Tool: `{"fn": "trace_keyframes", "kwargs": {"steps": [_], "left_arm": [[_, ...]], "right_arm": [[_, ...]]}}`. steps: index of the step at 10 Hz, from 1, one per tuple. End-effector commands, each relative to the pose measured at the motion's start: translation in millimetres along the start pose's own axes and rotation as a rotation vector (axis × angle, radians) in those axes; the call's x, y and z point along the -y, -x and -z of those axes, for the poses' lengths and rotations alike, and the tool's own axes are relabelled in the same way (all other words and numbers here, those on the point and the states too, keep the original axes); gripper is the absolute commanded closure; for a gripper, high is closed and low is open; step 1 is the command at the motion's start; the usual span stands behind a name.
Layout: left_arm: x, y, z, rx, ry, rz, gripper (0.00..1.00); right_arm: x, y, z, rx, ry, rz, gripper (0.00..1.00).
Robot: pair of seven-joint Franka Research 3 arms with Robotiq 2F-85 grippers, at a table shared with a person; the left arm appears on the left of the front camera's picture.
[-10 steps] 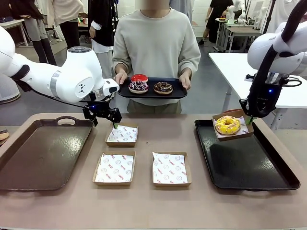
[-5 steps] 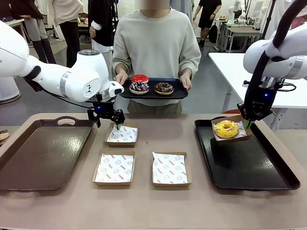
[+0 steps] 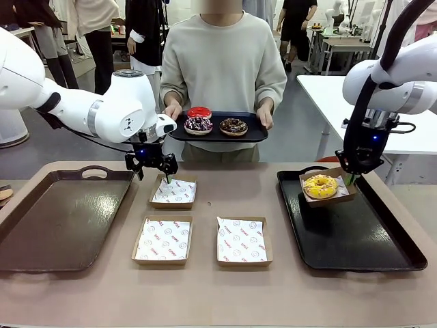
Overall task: Individually package the donuts and arrange them on the tray.
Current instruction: Place the picked Paper togo box on the Handle tray while simultaneously picking up another Paper togo box from the table with the other hand.
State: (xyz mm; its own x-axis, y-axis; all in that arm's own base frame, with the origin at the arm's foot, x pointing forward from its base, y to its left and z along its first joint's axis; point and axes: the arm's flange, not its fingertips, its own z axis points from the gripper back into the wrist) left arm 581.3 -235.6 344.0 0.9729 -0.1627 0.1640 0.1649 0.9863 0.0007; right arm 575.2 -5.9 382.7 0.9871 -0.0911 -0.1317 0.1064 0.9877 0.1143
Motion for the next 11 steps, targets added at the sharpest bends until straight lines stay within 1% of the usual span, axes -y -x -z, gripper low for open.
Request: {"fn": "trace_keyframes", "kwargs": {"steps": [1, 7, 11], "left_arm": [[5, -4, 2, -0.028, -0.007, -0.049, 0.0], [2, -2, 12, -0.055, 0.001, -0.054, 0.0], [1, -2, 15, -0.062, 0.007, -0.053, 0.0]], "right_arm": [[1, -11, 0, -0.015, -0.039, -0.023, 0.99], [-1, -35, 7, 0.005, -0.028, -0.077, 0.99], [3, -50, 13, 0.011, -0.02, -0.061, 0.99]]}}
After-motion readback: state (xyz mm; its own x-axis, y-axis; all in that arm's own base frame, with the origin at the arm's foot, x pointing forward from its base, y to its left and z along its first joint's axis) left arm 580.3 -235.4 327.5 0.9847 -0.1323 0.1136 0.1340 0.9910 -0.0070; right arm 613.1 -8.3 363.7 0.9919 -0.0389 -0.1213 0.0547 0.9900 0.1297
